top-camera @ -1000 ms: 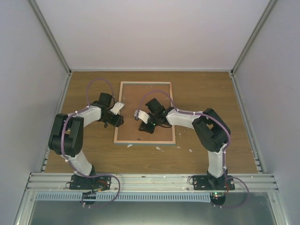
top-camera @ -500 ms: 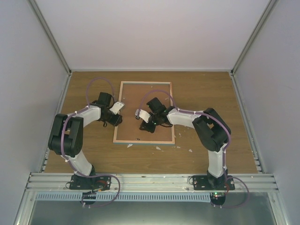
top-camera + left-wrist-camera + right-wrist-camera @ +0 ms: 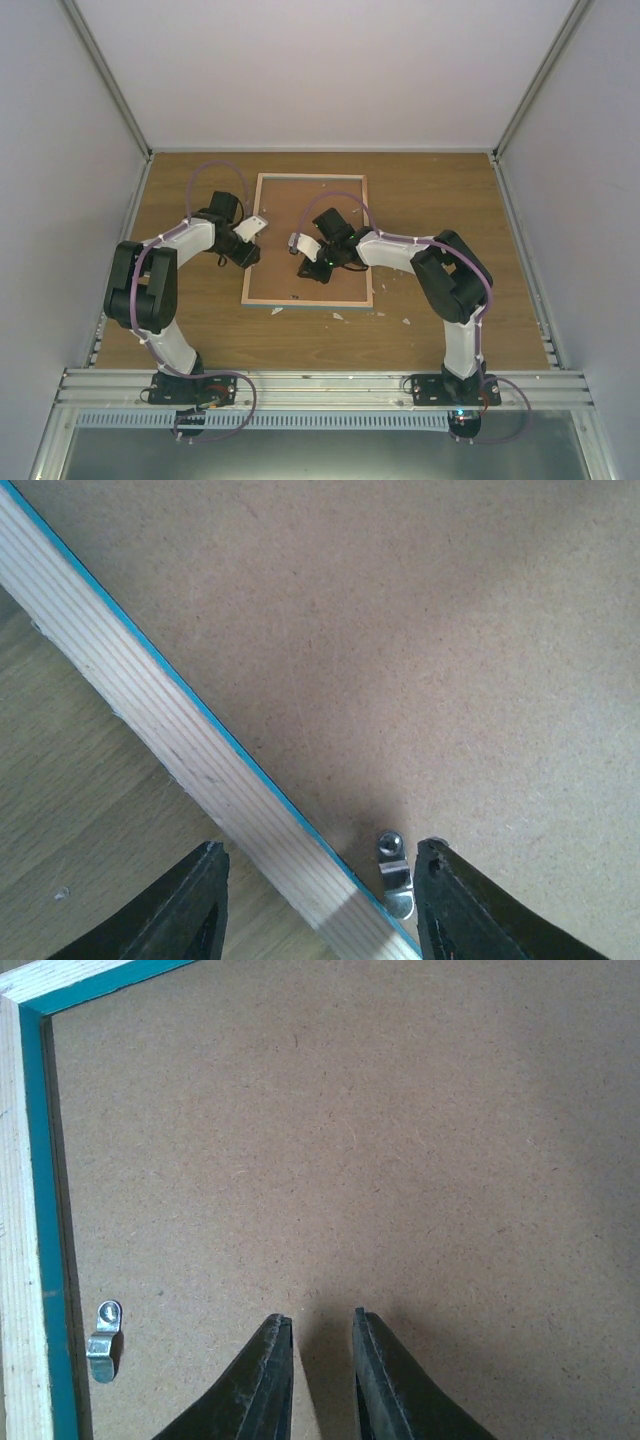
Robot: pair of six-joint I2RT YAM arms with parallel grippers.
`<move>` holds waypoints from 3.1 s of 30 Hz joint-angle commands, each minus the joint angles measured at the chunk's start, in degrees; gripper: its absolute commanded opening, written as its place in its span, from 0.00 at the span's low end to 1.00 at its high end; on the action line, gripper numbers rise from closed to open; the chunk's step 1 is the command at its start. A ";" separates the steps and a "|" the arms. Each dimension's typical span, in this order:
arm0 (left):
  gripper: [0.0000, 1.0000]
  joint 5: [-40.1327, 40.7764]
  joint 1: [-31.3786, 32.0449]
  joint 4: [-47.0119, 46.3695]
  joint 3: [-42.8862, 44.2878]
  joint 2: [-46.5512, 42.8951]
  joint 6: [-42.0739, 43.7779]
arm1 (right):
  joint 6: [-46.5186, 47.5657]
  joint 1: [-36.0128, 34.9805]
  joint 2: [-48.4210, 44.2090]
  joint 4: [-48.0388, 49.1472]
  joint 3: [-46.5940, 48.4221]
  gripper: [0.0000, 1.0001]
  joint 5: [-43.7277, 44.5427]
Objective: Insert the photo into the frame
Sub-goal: Install the photo frame at the center of the board.
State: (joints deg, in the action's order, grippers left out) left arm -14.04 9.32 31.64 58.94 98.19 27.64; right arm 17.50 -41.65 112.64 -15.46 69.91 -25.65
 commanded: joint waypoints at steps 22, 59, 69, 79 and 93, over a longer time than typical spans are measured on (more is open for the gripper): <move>0.49 8.50 1.20 -1.13 -0.79 1.99 7.55 | 0.08 1.04 0.22 0.04 0.40 0.19 -0.50; 0.46 0.58 0.91 7.89 6.07 5.69 10.44 | 0.46 1.04 0.02 0.06 0.32 0.18 -0.54; 0.58 -0.49 1.36 7.52 4.82 3.68 8.25 | 0.35 1.07 0.11 0.14 0.31 0.18 -0.68; 0.56 4.34 1.93 2.67 0.58 2.48 6.08 | 0.35 1.04 0.04 0.24 0.23 0.17 -0.55; 0.52 9.51 3.86 -3.44 -6.24 1.37 7.18 | 0.36 1.35 0.12 0.50 0.05 0.17 -0.14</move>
State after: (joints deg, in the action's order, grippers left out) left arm -8.05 12.01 29.41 56.86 97.80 34.50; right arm 17.52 -40.95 112.64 -15.44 69.91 -25.65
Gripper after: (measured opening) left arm 0.531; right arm 0.175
